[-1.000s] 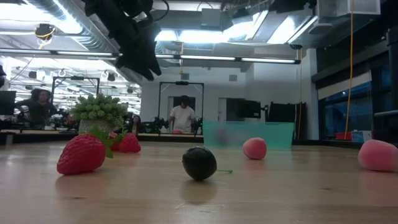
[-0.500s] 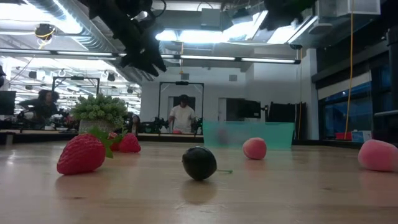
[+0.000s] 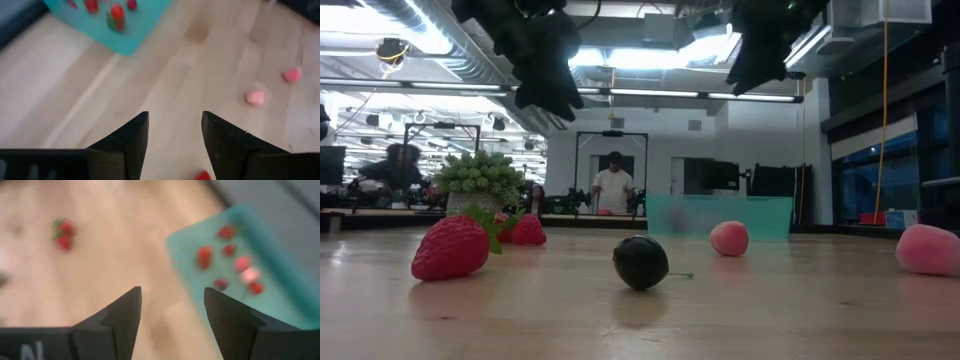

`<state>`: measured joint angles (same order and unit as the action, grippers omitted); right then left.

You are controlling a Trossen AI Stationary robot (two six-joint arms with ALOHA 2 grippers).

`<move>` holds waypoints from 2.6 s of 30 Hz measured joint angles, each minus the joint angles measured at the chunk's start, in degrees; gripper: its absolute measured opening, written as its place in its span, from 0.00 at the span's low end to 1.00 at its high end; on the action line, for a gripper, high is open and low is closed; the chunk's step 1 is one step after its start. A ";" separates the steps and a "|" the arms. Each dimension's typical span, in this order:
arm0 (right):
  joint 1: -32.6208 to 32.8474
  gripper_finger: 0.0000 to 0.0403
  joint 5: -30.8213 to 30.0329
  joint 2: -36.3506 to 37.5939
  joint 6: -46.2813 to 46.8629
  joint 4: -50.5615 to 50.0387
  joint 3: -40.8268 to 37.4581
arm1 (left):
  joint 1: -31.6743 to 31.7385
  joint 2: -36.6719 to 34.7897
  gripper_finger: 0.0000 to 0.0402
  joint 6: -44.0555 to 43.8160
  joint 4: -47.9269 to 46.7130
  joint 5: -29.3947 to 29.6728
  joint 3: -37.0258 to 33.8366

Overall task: Pick and placing Produce into tupperware
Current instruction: Put the peach into the blue bin

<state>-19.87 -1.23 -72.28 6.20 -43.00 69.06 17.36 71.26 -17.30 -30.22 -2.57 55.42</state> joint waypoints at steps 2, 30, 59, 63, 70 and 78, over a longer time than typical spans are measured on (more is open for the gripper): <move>3.91 0.54 -0.01 0.45 2.06 -3.07 0.00 | -1.87 0.00 0.44 -0.42 -0.59 0.03 0.00; 41.10 0.54 1.54 0.21 14.79 11.36 -22.85 | -14.07 -0.02 0.44 -0.64 -0.63 7.66 0.00; 43.68 0.55 1.32 -0.83 14.36 21.30 -29.63 | -26.62 9.69 0.44 -6.17 4.75 14.69 0.04; 43.68 0.62 1.32 -2.64 14.45 21.17 -29.62 | -28.48 11.58 0.44 -5.50 5.00 14.75 0.04; 43.68 0.73 1.45 -5.02 14.30 21.37 -29.62 | -30.26 13.76 0.44 -4.61 6.69 14.93 0.04; 44.93 0.71 5.67 -5.25 15.65 21.78 -29.62 | -30.24 15.39 0.44 -4.61 7.82 15.00 0.02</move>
<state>25.06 4.45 -77.54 21.85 -21.21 39.44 -12.88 86.65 -21.91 -22.39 12.43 55.44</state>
